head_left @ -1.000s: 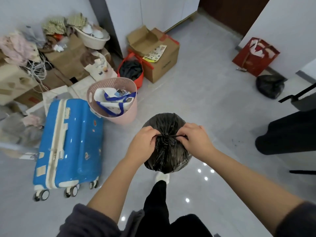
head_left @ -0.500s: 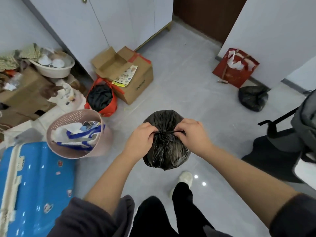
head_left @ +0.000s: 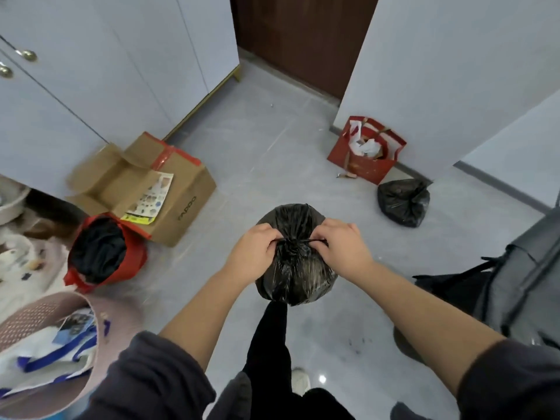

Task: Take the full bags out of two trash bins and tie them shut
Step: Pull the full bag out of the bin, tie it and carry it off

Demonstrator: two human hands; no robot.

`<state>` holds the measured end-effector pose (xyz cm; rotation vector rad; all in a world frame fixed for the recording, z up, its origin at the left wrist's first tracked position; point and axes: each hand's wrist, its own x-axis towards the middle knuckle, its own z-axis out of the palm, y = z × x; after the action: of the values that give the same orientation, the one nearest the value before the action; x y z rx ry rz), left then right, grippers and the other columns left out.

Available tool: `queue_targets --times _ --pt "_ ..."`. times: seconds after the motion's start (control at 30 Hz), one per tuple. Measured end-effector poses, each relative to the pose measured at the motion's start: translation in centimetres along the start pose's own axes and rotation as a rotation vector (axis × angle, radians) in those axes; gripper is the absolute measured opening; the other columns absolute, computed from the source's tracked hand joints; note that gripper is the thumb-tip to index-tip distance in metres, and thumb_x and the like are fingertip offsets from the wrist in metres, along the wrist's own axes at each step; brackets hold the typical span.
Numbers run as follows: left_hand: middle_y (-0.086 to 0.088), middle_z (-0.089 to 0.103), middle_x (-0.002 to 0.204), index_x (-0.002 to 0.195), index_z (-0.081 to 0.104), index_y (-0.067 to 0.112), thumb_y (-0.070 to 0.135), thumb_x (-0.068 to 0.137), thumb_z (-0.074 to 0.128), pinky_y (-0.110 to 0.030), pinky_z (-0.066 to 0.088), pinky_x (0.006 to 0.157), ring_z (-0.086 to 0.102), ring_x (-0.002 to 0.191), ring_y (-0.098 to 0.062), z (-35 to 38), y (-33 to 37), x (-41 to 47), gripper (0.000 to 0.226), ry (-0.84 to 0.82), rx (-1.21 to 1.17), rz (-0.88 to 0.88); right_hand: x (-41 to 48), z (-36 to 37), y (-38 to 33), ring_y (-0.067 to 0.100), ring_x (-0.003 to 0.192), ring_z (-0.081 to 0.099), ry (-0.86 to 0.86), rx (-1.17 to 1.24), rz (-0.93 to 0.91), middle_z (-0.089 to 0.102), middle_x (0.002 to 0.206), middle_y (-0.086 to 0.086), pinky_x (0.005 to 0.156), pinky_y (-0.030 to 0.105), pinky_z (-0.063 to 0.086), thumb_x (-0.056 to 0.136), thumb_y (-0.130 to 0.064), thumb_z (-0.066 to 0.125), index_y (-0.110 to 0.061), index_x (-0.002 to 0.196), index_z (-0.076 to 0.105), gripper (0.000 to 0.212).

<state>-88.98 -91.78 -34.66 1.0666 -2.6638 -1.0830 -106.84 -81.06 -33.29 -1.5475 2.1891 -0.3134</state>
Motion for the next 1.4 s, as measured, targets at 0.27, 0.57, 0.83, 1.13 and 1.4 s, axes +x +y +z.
queue_targets --times 0.27,0.57,0.83,1.13,1.4 --pt "-0.003 0.063 0.102 0.100 0.070 0.013 0.007 0.089 0.050 -0.039 0.048 0.086 0.057 0.099 -0.022 2.9 3.0 19.6 0.024 -0.235 0.098 0.112 10.0 -3.7 12.0 0.021 0.103 0.054 0.002 0.003 0.182 0.060 0.098 -0.002 0.083 0.034 0.032 0.091 -0.029 0.058 -0.023 0.097 0.068 0.014" --pt "0.000 0.057 0.113 0.108 0.068 0.021 0.015 0.093 0.047 -0.039 0.048 0.088 0.055 0.103 -0.021 14.7 5.9 37.9 0.028 -0.418 0.222 0.007 19.1 -2.4 29.0 0.023 0.105 0.052 -0.078 0.104 0.359 0.057 0.104 0.000 0.082 0.035 0.036 0.090 -0.027 0.059 -0.021 0.093 0.065 0.010" --pt "-0.001 0.053 0.118 0.110 0.068 0.024 0.013 0.094 0.042 -0.034 0.047 0.081 0.056 0.102 -0.022 29.4 4.3 51.5 0.032 -0.513 0.278 -0.041 25.9 4.2 44.0 0.024 0.102 0.054 -0.129 0.097 0.497 0.057 0.099 0.000 0.082 0.035 0.036 0.092 -0.029 0.055 -0.022 0.095 0.063 0.011" --pt "-0.003 0.055 0.114 0.109 0.063 0.018 0.013 0.090 0.047 -0.031 0.042 0.068 0.056 0.088 -0.025 42.4 -2.7 61.7 0.026 -0.542 0.335 0.012 32.6 16.1 54.2 0.027 0.095 0.055 -0.093 0.245 0.695 0.053 0.093 0.000 0.073 0.034 0.039 0.091 -0.026 0.057 -0.016 0.094 0.060 0.011" --pt "-0.002 0.052 0.116 0.103 0.065 0.014 0.004 0.089 0.046 -0.031 0.037 0.066 0.056 0.087 -0.028 49.2 -6.6 68.6 0.026 -0.475 0.322 0.245 38.1 24.7 57.9 0.029 0.084 0.056 0.046 0.474 0.861 0.061 0.091 0.008 0.068 0.034 0.044 0.089 -0.023 0.058 -0.019 0.082 0.049 0.012"
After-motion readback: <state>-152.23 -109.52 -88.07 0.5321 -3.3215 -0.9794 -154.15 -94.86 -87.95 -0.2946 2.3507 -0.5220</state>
